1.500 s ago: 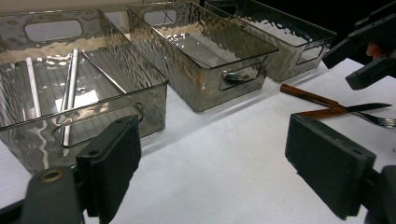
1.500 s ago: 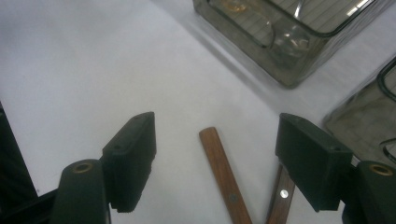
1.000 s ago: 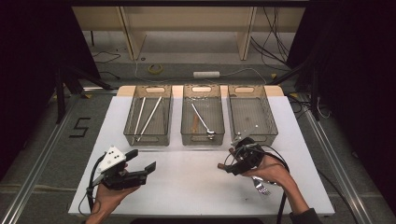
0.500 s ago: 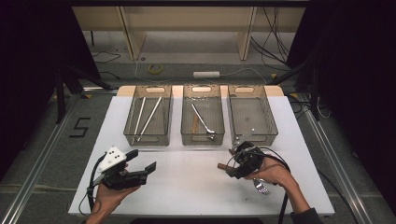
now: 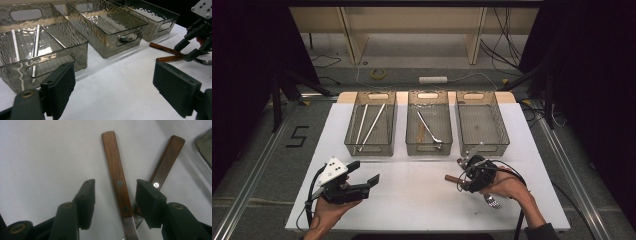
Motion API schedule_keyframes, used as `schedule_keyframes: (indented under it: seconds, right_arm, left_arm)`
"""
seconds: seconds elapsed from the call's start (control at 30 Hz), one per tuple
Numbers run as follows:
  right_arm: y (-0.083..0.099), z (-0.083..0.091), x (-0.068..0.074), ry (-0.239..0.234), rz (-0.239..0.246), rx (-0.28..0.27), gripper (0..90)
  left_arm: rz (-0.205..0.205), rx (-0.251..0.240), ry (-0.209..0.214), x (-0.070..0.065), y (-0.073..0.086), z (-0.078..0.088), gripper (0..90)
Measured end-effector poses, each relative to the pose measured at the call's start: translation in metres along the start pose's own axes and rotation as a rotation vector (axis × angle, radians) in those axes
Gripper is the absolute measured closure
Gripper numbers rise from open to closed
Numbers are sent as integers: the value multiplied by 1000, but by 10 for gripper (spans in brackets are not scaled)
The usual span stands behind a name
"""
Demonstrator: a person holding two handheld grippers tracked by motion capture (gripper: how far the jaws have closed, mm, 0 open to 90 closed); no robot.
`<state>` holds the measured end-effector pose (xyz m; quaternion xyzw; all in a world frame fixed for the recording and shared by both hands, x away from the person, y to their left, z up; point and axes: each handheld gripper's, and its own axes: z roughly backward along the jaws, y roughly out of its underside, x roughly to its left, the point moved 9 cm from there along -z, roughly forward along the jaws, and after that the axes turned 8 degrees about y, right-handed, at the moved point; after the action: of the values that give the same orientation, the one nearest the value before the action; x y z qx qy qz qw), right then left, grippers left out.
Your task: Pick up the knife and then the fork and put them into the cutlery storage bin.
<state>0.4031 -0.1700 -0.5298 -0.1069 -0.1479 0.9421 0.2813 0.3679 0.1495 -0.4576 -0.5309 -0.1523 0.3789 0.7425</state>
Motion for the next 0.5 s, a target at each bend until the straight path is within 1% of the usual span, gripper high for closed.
schedule_keyframes:
  seconds: [0.1, 0.2, 0.3, 0.43, 0.5]
  right_arm:
    - [1, -2, 1, 7, 7, 19, 553]
    - [5, -6, -1, 20, 25, 42, 576]
    - [6, -8, -2, 26, 40, 53, 599]
    - [7, -11, -2, 25, 55, 65, 629]
    - [8, -11, -2, 22, 54, 73, 643]
  left_arm:
    - [-4, 0, 1, -1, 0, 0, 176]
    - [-9, 4, 4, -1, 0, 0, 176]
    - [-12, 6, 5, -2, 0, -1, 176]
    - [-15, 6, 5, -3, 0, -1, 177]
    - [-15, 6, 4, -2, 0, -1, 176]
